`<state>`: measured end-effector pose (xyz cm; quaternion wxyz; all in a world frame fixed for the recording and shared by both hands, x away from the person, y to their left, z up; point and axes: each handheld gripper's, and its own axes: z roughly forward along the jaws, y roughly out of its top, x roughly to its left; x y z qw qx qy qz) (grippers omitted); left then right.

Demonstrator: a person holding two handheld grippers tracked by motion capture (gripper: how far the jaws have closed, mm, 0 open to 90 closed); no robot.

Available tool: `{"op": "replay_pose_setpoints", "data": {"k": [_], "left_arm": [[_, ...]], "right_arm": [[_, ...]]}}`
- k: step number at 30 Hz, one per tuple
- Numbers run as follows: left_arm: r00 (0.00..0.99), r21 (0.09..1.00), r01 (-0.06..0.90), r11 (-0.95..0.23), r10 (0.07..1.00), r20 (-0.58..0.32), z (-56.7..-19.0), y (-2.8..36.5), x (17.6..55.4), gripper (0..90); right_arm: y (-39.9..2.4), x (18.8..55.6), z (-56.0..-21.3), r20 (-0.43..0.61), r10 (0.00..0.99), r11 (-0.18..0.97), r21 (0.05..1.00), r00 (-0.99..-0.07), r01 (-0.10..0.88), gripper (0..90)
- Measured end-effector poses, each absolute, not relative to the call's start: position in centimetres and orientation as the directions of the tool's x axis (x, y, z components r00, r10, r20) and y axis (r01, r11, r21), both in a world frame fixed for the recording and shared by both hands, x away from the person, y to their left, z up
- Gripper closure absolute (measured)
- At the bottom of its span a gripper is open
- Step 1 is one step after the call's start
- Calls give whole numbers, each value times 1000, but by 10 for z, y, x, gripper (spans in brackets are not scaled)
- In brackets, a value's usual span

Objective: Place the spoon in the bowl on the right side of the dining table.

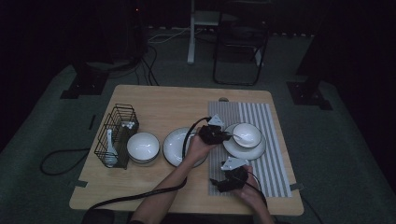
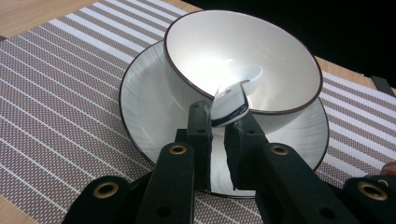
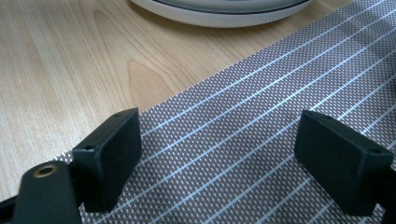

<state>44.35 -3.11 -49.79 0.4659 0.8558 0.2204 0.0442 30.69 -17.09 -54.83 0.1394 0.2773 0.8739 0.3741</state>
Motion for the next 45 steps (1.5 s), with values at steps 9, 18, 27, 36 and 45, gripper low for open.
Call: {"op": "replay_pose_setpoints", "data": {"k": [9, 18, 27, 36, 45], "left_arm": [[897, 816, 338, -469, 422, -129, -498, -27, 443, 798], [894, 818, 335, -468, 433, -119, -494, -17, 441, 759], [889, 829, 335, -447, 442, -120, -486, 0, 436, 723], [887, 842, 325, -432, 448, -112, -479, 14, 431, 697], [877, 855, 321, -407, 468, -106, -471, 32, 427, 684]], "right_arm": [[-171, 307, -548, -36, 589, 566, 731, -807, 381, 149], [-171, 307, -548, -38, 589, 567, 731, -807, 379, 149], [-171, 307, -548, -37, 588, 566, 732, -808, 379, 149], [-171, 307, -548, -36, 588, 566, 732, -808, 380, 149], [-171, 307, -548, -36, 589, 566, 731, -808, 380, 149]]}}
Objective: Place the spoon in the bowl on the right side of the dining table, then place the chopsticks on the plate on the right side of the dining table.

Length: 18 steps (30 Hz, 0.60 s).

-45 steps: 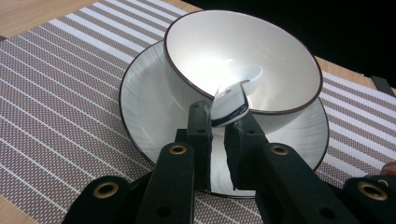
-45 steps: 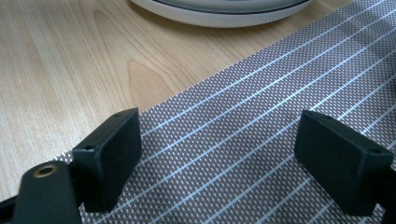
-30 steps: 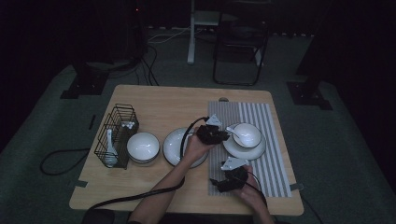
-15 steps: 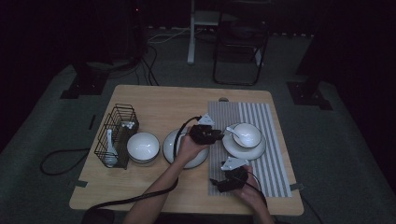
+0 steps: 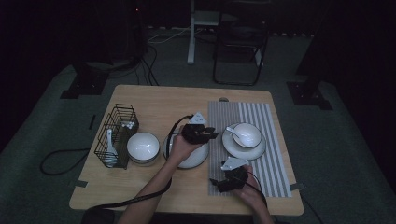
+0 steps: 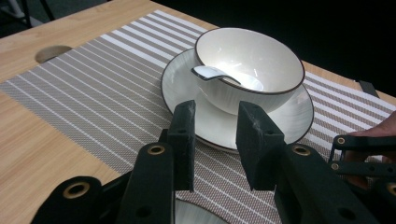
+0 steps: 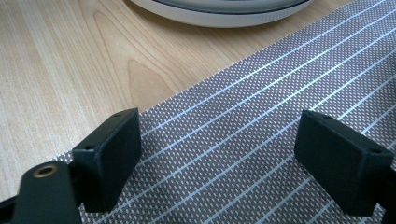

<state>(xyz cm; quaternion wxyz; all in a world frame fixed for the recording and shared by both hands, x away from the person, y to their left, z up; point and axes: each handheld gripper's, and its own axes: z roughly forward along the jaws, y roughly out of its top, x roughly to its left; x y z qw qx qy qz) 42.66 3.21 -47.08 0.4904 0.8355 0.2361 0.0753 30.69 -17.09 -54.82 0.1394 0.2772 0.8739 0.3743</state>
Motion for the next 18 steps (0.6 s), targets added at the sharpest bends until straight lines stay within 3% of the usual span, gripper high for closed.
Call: {"op": "replay_pose_setpoints", "data": {"k": [18], "left_arm": [[881, 860, 288, -421, 468, -66, -452, 52, 418, 643]], "right_arm": [[-171, 307, -548, -36, 589, 566, 731, -807, 381, 148]]}}
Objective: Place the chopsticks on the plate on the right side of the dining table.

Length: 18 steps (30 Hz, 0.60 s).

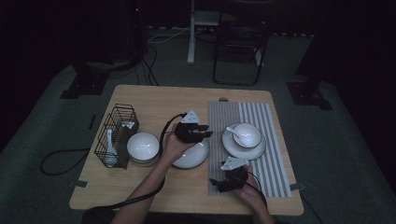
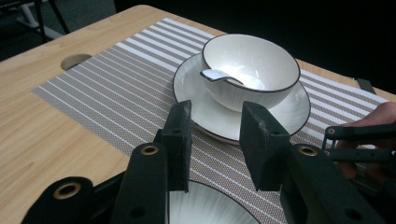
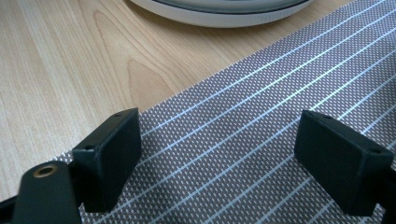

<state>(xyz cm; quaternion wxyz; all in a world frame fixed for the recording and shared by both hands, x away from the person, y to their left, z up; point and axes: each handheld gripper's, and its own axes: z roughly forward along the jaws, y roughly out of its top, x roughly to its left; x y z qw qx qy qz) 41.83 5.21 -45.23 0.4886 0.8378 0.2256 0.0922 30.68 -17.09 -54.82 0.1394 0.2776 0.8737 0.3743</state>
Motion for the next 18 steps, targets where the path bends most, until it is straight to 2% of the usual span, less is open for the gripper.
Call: {"op": "replay_pose_setpoints", "data": {"k": [18], "left_arm": [[879, 865, 232, -446, 476, 9, -423, 85, 400, 588]], "right_arm": [[-171, 307, -548, -32, 589, 565, 731, -807, 383, 149]]}}
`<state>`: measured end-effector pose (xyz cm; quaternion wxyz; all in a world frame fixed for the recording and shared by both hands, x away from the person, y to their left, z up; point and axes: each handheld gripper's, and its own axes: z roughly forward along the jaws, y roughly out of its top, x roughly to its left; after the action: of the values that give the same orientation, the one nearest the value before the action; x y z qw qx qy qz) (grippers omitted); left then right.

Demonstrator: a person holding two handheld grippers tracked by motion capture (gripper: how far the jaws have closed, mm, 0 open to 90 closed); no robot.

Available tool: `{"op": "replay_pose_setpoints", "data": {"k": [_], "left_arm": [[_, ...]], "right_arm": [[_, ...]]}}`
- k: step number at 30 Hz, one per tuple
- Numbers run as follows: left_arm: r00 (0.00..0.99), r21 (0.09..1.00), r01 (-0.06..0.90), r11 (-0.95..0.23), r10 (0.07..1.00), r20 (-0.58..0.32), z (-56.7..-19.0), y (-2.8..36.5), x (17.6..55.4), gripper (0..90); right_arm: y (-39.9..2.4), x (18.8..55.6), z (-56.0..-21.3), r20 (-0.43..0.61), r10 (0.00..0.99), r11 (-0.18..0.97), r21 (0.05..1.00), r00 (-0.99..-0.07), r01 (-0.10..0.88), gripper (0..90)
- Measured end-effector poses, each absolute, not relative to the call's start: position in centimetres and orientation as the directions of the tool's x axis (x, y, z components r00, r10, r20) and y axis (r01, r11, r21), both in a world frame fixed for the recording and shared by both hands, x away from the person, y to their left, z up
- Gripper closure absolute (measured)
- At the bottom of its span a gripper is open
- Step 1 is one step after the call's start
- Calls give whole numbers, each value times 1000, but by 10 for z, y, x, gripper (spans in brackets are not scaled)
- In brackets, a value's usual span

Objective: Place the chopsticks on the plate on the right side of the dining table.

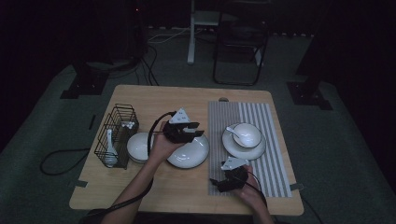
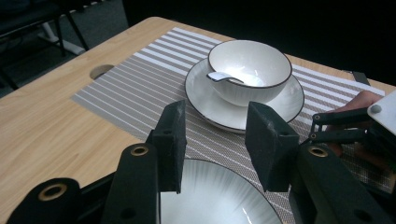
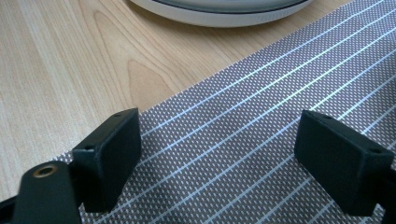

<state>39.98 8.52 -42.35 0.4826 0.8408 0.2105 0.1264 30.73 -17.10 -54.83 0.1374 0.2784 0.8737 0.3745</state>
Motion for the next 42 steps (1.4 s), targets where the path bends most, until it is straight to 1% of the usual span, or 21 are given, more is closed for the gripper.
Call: {"op": "replay_pose_setpoints", "data": {"k": [11, 34, 42], "left_arm": [[874, 865, 192, -463, 481, 64, -408, 102, 384, 573], [860, 867, 178, -466, 501, 92, -380, 137, 363, 556], [871, 853, 164, -496, 478, 111, -371, 150, 354, 557]], "right_arm": [[-171, 307, -548, -32, 589, 565, 731, -807, 383, 148], [-171, 307, -548, -33, 590, 564, 731, -807, 383, 148], [-171, 307, -548, -33, 590, 565, 731, -807, 382, 148]]}}
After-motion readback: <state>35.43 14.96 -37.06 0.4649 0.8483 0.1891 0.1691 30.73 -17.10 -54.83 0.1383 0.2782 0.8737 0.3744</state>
